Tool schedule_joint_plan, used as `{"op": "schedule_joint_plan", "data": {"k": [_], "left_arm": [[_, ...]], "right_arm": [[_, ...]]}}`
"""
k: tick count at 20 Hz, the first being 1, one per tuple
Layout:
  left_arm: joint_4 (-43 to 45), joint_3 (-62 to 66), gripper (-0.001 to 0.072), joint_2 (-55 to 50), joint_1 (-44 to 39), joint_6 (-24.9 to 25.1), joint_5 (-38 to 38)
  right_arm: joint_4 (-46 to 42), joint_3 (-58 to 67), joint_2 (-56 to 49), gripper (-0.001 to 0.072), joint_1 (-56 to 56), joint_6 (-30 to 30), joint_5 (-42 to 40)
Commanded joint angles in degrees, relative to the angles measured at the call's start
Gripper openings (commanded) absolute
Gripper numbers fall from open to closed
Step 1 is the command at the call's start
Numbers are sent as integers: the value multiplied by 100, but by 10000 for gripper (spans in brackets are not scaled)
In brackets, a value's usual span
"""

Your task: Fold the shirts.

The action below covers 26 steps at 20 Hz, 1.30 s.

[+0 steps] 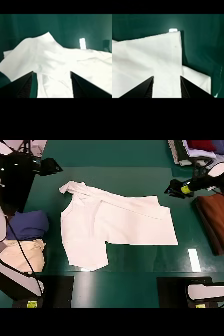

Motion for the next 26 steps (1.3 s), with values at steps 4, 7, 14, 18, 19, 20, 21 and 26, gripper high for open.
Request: {"op": "schedule_joint_plan", "data": {"k": [4, 7, 14, 18, 19, 20, 21, 26], "left_arm": [[74, -898, 551, 931, 363, -271, -990], [170, -2634, 551, 1773, 358, -160, -857], [802, -6745, 552, 4382, 358, -216, 15], [796, -8002, 552, 4933, 358, -232, 256], [776, -8172, 552, 4933, 358, -229, 422], [713, -8295, 552, 4933, 358, -223, 629], [625, -8376, 552, 4933, 358, -210, 833], [149, -8636, 551, 4905, 358, -129, 1530]], "right_arm": [[9, -96, 946, 386, -356, -767, 1484], [101, -935, 1624, 385, -507, -916, 1484], [953, -2317, 2629, 384, -885, -1412, 1443], [955, -2415, 2730, 385, -879, -1587, 1434], [960, -2387, 2726, 385, -879, -1589, 1427], [957, -2376, 2728, 385, -879, -1587, 1432], [955, -2371, 2726, 384, -879, -1587, 1432], [957, -2369, 2728, 384, -876, -1587, 1436]]}}
